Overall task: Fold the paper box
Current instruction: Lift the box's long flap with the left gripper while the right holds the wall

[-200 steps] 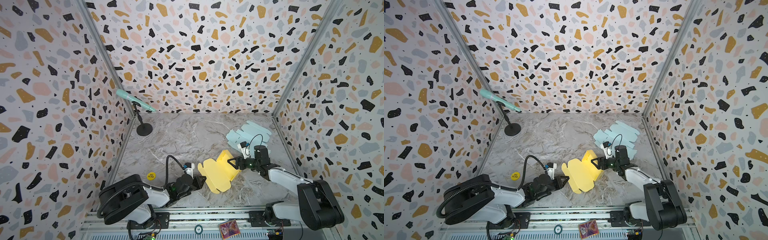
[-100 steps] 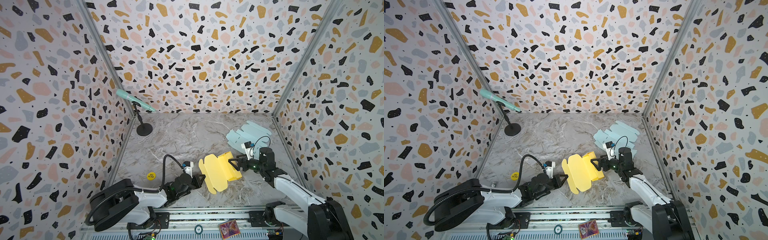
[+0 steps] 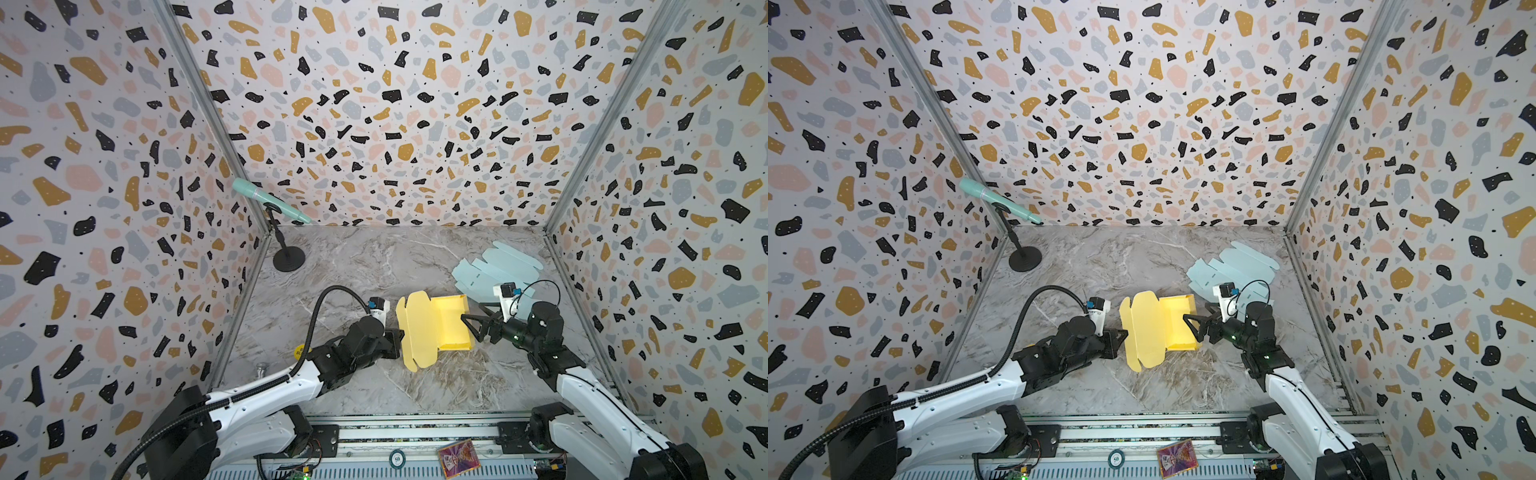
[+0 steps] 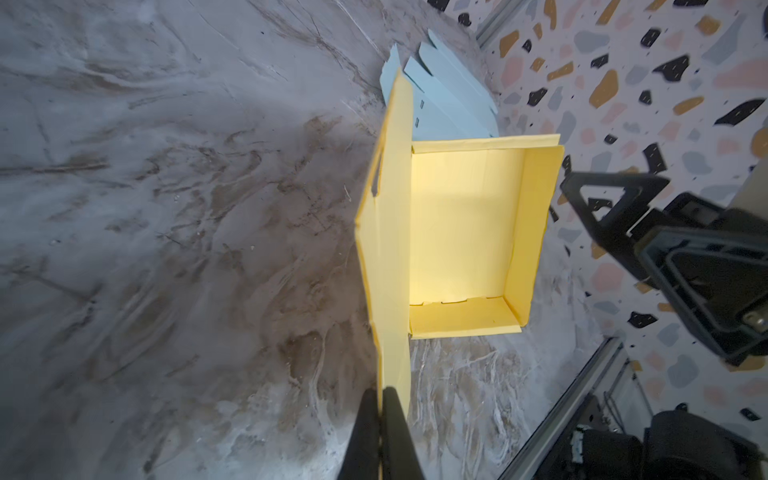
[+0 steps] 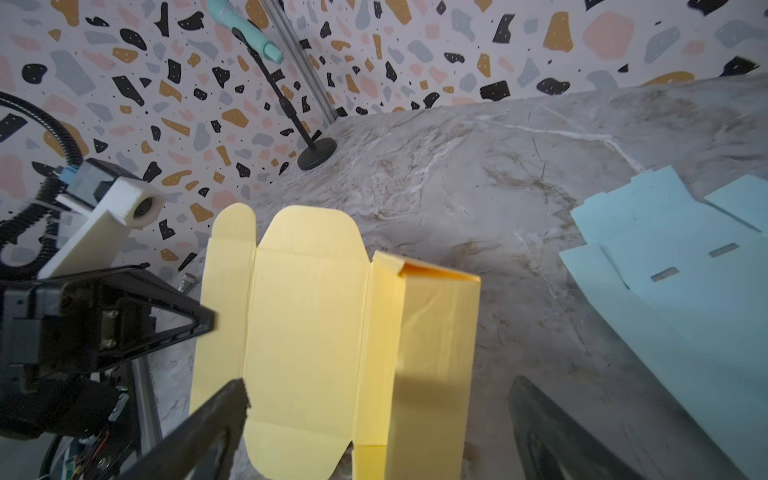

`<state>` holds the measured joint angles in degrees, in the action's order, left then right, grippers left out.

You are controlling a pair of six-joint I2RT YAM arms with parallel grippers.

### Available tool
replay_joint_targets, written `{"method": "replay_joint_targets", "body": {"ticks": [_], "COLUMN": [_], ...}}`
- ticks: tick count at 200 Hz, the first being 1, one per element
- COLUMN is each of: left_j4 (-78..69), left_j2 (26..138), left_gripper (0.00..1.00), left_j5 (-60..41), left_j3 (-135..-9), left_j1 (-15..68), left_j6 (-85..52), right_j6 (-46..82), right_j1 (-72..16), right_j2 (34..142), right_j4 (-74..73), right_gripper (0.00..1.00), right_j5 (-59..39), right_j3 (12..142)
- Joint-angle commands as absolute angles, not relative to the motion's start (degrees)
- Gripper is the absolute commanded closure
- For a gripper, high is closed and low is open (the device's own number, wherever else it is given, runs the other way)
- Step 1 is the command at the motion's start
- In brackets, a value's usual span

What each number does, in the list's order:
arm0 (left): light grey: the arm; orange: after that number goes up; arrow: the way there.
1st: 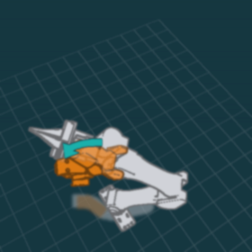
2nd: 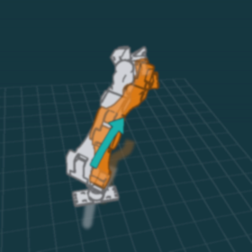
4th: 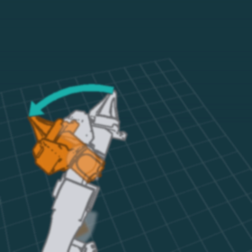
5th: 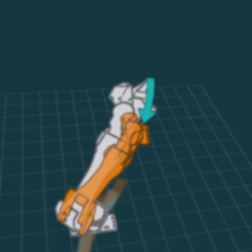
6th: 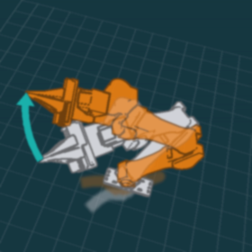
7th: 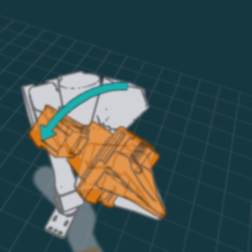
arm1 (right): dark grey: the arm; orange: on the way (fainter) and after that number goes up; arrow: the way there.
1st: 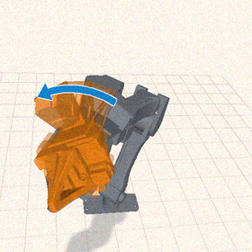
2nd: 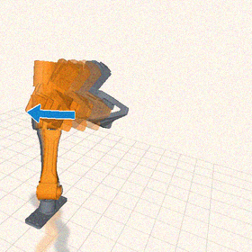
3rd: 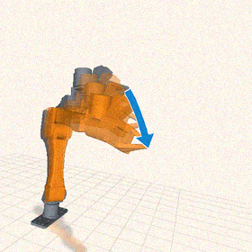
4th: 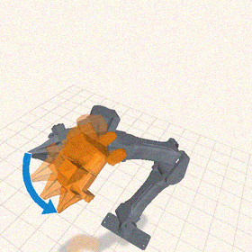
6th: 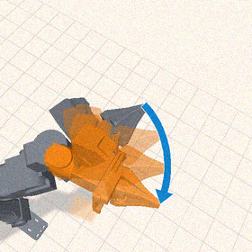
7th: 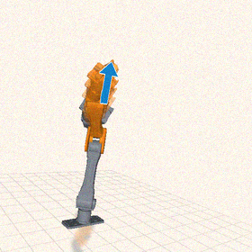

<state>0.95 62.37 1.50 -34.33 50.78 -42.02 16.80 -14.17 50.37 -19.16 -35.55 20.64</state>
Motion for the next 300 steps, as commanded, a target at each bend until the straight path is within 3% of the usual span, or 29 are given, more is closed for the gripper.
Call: {"method": "replay_joint_targets", "body": {"ticks": [1,29,60,155,217,249,300], "left_j4": [17.05,27.31,36.22,51.97,56.92,58.21,58.56], "left_j2": [63.35,65.02,68.21,72.70,75.18,75.26,75.70], "left_gripper": [1.00,1.00,1.00,1.00,1.00,1.00,1.00], "left_j5": [0.62,-0.21,-0.29,5.02,8.23,8.93,10.30], "left_j3": [-40.61,-47.56,-54.78,-67.86,-72.88,-74.26,-74.61], "left_j1": [50.32,50.30,50.30,50.27,50.36,50.41,50.97], "left_j6": [-31.10,-24.06,-17.47,-6.54,-3.64,-3.06,-2.90], "right_j6": [15.91,8.88,3.48,-13.38,-17.14,-17.86,-17.82], "right_j1": [-17.88,-23.91,-27.56,-29.89,-32.72,-33.40,-34.14], "right_j2": [52.07,55.95,63.24,77.49,81.31,83.64,83.34], "right_j4": [-26.23,-34.08,-45.80,-34.57,-27.68,-22.82,-22.61], "right_gripper": [0.01,0.02,0.03,0.08,0.35,0.40,0.62], "right_j5": [-30.67,-29.07,-37.34,-52.39,-48.87,-45.05,-44.95], "right_j3": [23.11,25.24,26.76,37.71,41.16,44.29,44.38]}}
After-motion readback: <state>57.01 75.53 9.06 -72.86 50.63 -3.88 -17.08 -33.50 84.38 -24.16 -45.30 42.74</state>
